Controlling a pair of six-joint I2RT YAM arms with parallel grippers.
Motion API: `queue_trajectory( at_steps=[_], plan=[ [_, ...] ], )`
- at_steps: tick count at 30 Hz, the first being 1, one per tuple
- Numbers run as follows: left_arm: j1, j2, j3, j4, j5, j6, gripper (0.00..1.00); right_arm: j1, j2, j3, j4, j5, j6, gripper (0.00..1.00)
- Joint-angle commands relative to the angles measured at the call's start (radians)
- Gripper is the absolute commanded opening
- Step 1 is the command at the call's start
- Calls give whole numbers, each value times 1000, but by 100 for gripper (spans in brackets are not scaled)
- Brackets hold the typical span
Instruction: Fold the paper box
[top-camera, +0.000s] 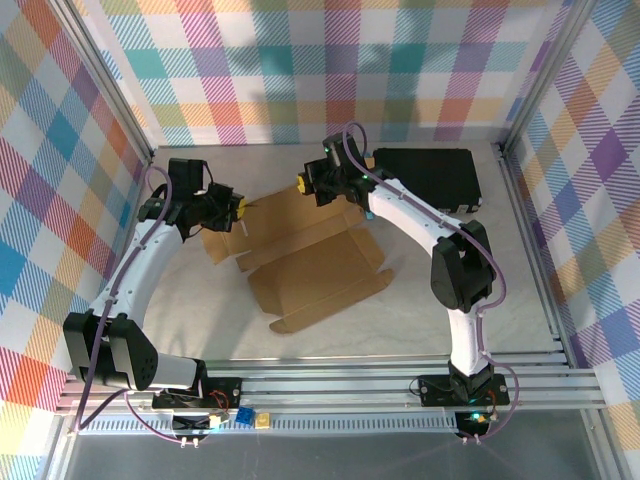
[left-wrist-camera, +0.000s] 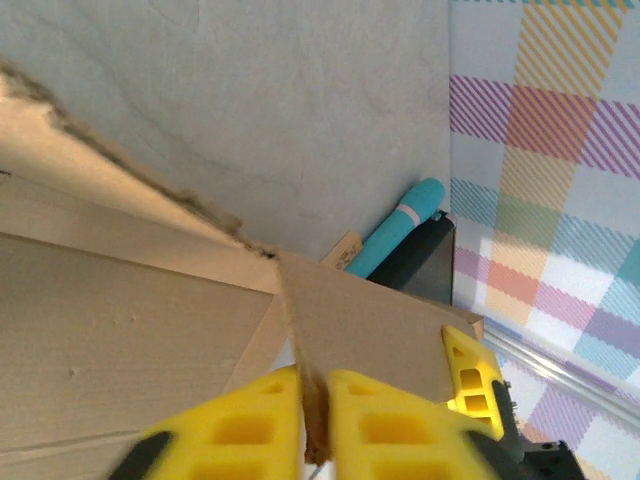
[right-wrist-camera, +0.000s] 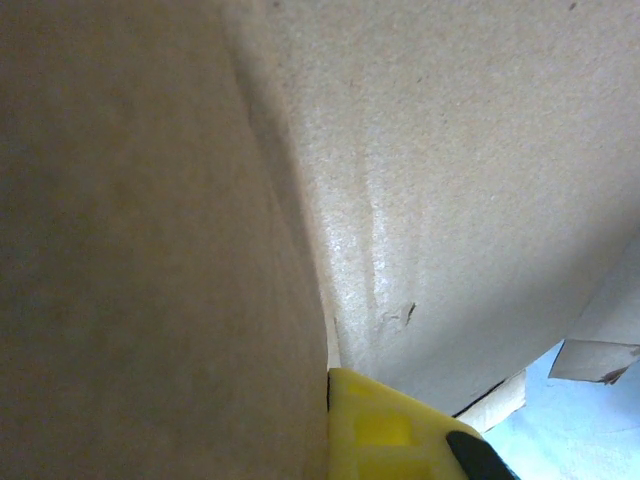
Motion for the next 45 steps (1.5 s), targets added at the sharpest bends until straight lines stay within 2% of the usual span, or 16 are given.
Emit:
queue_trajectory(
  at_steps=[1,2,3,4,6,9,14,17,22,28,34,41,45],
  plan=[
    [-3,-45,16,-43,-25,107,43,-4,-33,-25,11,-10,19,0],
    [-3,-61,34,-64,-44,180,60,-5,-31,-24,11,-8,18,0],
    [-6,-83,42,-96,-73,253,70,-7,-27,-20,11,-8,19,0],
    [-8,-107,38,-124,-100,313,73,-9,-24,-16,11,-9,20,0],
    [-7,-181,-7,-167,-148,393,74,-15,-12,0,4,-17,20,0],
    [-7,-313,-114,-180,-165,465,69,-21,2,31,-12,-22,20,0],
    [-11,-508,-359,-107,-123,486,56,-29,7,77,-43,-33,25,0],
    [-14,-538,-459,-58,-111,499,56,-35,-10,88,-67,-26,25,0],
    [-13,-469,-556,126,-130,574,63,-44,-32,114,-138,-44,28,0],
    [-13,-294,-616,446,-87,720,63,-54,-21,124,-149,-64,48,0],
    [-13,-168,-663,603,-83,784,64,-64,26,233,-228,-91,50,0],
    [-17,-125,-754,785,-137,802,66,-72,56,292,-287,-105,72,0],
    [-18,-51,-731,855,-93,808,65,-74,61,301,-302,-103,66,0]
  ],
)
